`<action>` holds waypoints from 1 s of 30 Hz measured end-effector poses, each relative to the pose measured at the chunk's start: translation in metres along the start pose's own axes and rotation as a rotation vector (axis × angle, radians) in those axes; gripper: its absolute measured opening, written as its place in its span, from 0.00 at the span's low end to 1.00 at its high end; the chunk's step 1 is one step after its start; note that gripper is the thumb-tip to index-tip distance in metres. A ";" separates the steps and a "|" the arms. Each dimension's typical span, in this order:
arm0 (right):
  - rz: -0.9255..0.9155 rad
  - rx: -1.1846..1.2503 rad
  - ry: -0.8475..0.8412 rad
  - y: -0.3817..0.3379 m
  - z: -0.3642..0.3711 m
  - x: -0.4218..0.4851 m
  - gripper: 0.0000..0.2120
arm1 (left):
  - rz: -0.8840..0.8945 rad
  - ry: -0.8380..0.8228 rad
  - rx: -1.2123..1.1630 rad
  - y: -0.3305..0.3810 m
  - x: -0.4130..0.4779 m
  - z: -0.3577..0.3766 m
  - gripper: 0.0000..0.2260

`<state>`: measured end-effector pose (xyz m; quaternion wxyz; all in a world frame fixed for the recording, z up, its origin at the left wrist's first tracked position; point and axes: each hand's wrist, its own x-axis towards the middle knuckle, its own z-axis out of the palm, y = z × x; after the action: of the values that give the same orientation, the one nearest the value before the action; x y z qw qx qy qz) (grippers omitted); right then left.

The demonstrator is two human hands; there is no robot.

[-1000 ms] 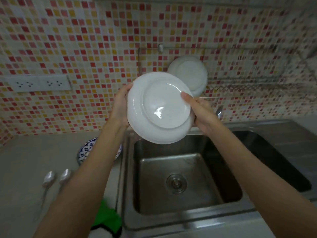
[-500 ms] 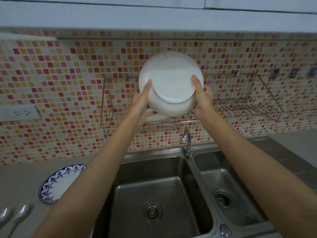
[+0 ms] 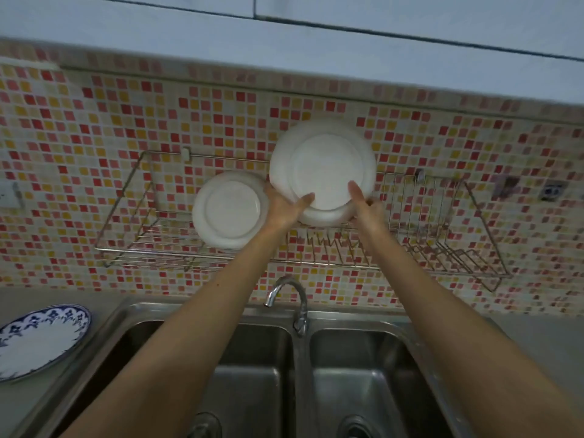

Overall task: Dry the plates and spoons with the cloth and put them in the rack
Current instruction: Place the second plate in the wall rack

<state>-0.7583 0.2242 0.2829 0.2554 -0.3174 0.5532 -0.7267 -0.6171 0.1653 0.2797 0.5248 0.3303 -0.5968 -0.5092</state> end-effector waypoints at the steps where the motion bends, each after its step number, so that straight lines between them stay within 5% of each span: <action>1: 0.006 -0.027 -0.031 0.002 -0.009 0.008 0.27 | 0.007 0.009 0.027 -0.003 0.004 0.005 0.42; 6: 0.092 -0.120 -0.173 0.018 -0.041 0.041 0.32 | -0.040 -0.024 0.096 -0.022 0.023 0.020 0.47; 8: 0.081 -0.157 -0.198 0.024 -0.048 0.049 0.30 | -0.072 -0.028 0.098 -0.039 0.037 0.025 0.54; 12: 0.112 -0.209 -0.288 0.034 -0.056 0.066 0.19 | -0.132 -0.054 0.199 -0.045 0.043 0.032 0.52; 18: 0.221 -0.301 -0.380 0.044 -0.055 0.084 0.29 | -0.168 -0.064 0.249 -0.069 0.059 0.029 0.59; 23: 0.290 -0.302 -0.432 0.046 -0.055 0.092 0.27 | -0.188 -0.065 0.258 -0.070 0.062 0.031 0.47; 30: 0.307 -0.366 -0.464 0.052 -0.053 0.100 0.27 | -0.188 -0.072 0.226 -0.066 0.055 0.037 0.41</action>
<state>-0.8637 0.1724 0.2405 0.4199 -0.4280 0.6431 -0.4763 -0.6744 0.1067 0.2346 0.4124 0.4231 -0.6352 -0.4975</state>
